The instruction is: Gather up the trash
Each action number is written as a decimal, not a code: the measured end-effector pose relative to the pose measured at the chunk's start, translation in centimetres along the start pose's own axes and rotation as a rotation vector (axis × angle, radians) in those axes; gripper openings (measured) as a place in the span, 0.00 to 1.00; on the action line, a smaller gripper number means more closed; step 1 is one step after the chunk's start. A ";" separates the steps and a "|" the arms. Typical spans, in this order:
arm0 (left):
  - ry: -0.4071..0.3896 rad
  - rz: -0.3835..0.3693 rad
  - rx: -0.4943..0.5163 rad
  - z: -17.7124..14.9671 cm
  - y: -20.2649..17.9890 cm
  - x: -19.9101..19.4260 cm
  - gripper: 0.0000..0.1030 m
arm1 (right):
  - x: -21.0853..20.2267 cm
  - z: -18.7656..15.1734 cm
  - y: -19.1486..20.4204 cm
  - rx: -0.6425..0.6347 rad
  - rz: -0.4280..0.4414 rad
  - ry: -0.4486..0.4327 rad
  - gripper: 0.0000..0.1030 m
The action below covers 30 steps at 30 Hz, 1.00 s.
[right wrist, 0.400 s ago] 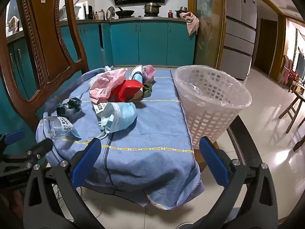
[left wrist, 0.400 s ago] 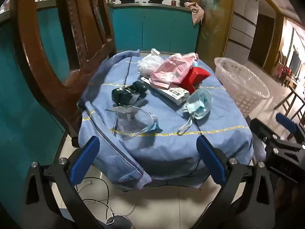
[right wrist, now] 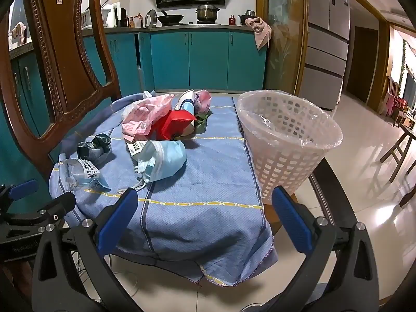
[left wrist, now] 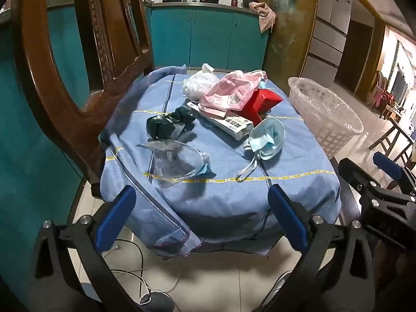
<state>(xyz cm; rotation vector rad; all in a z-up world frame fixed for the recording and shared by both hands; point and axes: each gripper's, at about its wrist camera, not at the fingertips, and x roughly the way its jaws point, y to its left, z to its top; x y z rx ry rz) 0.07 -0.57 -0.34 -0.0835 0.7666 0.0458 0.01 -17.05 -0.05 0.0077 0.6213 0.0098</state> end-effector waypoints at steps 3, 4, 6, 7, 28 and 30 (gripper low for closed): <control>0.005 0.001 -0.002 0.0 -0.1 0.1 0.97 | 0.2 0.2 -0.4 -0.003 0.000 0.002 0.98; 0.005 0.001 -0.002 0.0 -0.2 0.2 0.97 | 0.3 0.0 -0.1 0.000 0.000 0.001 0.98; 0.003 -0.008 0.000 0.0 0.2 0.3 0.97 | 0.3 0.0 -0.1 -0.001 -0.004 -0.002 0.97; 0.002 -0.009 -0.002 0.0 0.3 0.3 0.97 | 0.3 0.0 -0.1 0.000 -0.003 -0.002 0.97; 0.001 -0.007 -0.002 -0.2 0.1 0.2 0.97 | 0.4 0.0 -0.2 0.003 0.002 0.001 0.97; 0.001 -0.006 -0.002 -0.2 0.1 0.2 0.97 | 0.4 0.0 -0.2 0.003 0.004 0.001 0.97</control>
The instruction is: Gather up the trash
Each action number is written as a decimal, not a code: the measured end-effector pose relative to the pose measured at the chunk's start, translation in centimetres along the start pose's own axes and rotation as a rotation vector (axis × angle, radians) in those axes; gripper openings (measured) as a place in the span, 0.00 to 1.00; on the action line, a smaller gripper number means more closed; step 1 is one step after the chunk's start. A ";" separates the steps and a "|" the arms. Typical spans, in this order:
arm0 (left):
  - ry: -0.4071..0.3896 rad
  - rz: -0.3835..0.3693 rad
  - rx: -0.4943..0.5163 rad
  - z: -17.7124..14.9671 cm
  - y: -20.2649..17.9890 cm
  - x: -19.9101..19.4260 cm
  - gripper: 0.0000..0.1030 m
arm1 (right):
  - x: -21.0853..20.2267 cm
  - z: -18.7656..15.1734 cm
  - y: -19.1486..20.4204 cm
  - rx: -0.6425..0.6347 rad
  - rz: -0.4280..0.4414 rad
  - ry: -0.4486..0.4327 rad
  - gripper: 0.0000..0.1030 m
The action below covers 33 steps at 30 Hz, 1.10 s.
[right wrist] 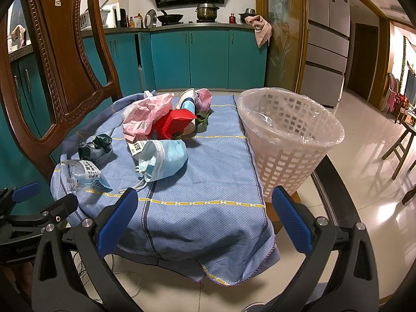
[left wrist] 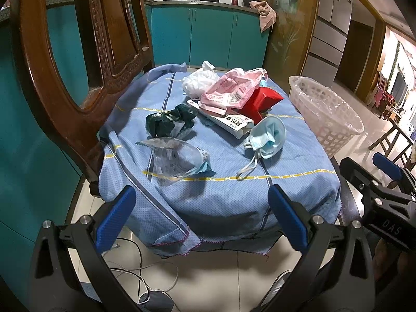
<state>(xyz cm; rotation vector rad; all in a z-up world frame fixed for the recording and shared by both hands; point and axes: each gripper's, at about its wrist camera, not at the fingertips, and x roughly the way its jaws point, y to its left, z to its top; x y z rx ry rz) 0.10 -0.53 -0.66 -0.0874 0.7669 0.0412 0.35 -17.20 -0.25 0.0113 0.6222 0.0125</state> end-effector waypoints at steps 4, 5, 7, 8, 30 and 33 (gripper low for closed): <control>0.001 0.000 0.002 0.0 0.0 0.0 0.97 | 0.0 0.0 0.0 0.000 0.000 -0.001 0.98; 0.000 0.002 0.003 -0.1 -0.1 0.0 0.97 | 0.0 0.0 -0.1 0.001 0.000 -0.001 0.98; 0.001 0.003 0.003 -0.2 -0.2 0.0 0.97 | 0.0 0.0 0.0 0.001 0.000 0.000 0.98; 0.001 0.002 0.003 -0.2 -0.2 0.1 0.97 | 0.0 0.0 0.0 0.002 0.000 0.000 0.98; 0.008 0.000 0.006 -0.4 -0.3 0.1 0.97 | 0.0 0.0 0.0 0.002 0.002 0.001 0.98; 0.008 0.001 0.003 -0.4 -0.1 0.2 0.97 | 0.0 0.0 0.0 -0.001 0.002 0.001 0.98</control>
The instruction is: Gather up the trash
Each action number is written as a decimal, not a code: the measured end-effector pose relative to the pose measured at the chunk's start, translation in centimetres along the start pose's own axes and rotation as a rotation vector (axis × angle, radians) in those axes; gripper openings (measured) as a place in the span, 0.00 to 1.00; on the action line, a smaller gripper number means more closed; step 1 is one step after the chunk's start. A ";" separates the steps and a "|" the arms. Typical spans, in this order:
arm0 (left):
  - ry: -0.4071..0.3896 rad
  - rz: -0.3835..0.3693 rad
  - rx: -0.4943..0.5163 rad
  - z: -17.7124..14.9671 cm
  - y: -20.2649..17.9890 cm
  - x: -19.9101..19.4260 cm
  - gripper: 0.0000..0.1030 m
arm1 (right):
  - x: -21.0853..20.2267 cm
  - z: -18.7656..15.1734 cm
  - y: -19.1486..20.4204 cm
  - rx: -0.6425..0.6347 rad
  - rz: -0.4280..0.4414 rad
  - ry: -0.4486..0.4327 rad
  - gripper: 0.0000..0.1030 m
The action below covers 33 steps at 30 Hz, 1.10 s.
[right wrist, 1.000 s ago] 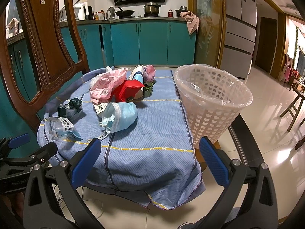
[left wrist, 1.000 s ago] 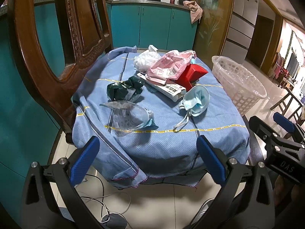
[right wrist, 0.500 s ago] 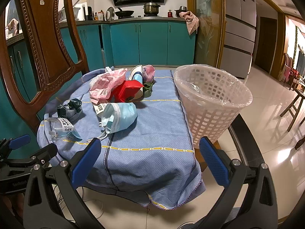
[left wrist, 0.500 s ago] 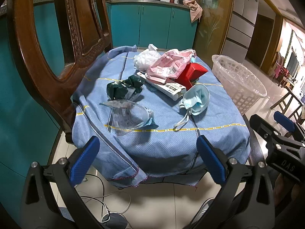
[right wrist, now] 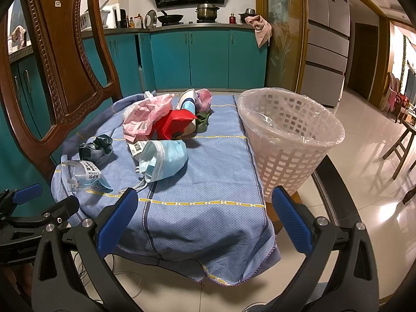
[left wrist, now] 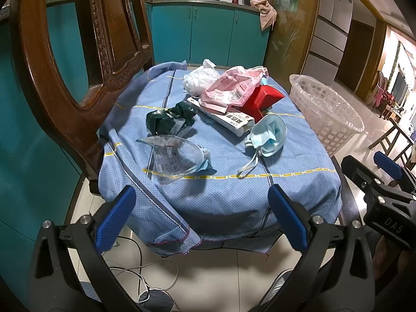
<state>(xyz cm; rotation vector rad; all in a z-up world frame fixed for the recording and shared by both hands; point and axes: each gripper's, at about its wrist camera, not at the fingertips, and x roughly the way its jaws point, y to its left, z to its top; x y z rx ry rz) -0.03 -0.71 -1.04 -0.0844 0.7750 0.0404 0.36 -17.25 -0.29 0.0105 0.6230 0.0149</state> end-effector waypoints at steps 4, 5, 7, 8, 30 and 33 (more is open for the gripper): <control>0.005 0.001 0.000 -0.1 0.0 0.1 0.97 | 0.1 0.0 0.2 0.002 0.000 0.000 0.98; 0.006 0.000 -0.003 0.0 0.2 0.1 0.97 | 0.1 0.0 0.2 0.003 0.000 0.001 0.98; 0.008 0.001 -0.008 -0.1 0.2 0.1 0.97 | 0.0 0.1 0.4 0.003 0.001 0.001 0.97; 0.009 0.001 -0.010 0.0 0.3 0.1 0.97 | 0.0 0.1 0.5 0.002 0.002 0.000 0.97; 0.031 0.006 -0.035 0.3 1.1 0.5 0.97 | 0.0 0.1 0.4 0.008 0.010 0.000 0.98; 0.031 0.005 -0.035 0.2 1.1 0.5 0.97 | 0.0 0.1 0.3 0.007 0.010 -0.001 0.97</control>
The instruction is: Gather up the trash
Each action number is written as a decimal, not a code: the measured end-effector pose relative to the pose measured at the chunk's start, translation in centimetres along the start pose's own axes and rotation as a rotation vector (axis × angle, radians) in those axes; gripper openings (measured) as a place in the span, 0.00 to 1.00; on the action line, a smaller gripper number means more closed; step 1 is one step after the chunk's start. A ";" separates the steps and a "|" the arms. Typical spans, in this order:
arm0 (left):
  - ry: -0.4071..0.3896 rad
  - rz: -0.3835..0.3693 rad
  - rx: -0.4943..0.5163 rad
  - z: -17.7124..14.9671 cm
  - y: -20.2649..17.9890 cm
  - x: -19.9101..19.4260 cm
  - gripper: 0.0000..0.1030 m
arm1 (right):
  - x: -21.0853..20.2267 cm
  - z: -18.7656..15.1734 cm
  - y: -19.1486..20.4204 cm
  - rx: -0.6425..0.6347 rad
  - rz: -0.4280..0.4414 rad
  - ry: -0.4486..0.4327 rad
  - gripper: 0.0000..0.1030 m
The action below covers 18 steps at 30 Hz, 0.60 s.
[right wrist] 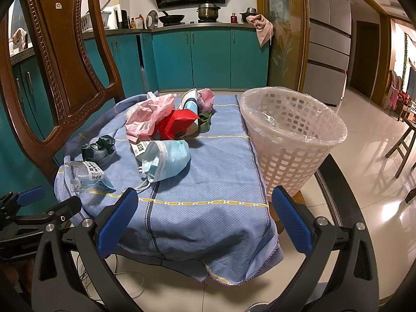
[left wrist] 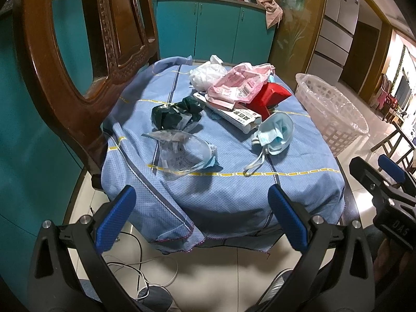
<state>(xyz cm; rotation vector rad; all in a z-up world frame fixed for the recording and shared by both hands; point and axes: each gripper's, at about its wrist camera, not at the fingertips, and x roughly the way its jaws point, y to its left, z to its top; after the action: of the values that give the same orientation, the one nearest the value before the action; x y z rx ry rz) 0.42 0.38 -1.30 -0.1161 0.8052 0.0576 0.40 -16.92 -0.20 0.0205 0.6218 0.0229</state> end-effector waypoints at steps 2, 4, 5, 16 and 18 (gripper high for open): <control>-0.001 0.001 0.000 0.0 0.0 0.0 0.97 | 0.0 0.0 0.1 0.002 0.001 0.001 0.97; 0.001 -0.002 0.000 0.0 0.0 0.0 0.97 | 0.0 0.0 0.0 0.003 0.001 0.001 0.98; -0.001 -0.004 -0.001 -0.1 0.0 0.0 0.97 | 0.0 0.0 0.0 0.003 0.001 0.001 0.97; -0.004 0.010 0.055 -0.1 -0.8 0.1 0.97 | 0.0 0.0 0.3 0.005 0.009 0.002 0.98; -0.001 -0.022 0.047 -0.2 -0.7 0.3 0.97 | 0.0 0.0 0.3 0.004 0.009 0.002 0.98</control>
<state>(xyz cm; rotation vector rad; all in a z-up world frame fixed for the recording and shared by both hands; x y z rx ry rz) 0.51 -0.30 -1.57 -0.0802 0.8032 0.0184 0.41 -16.61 -0.23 0.0268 0.6239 0.0303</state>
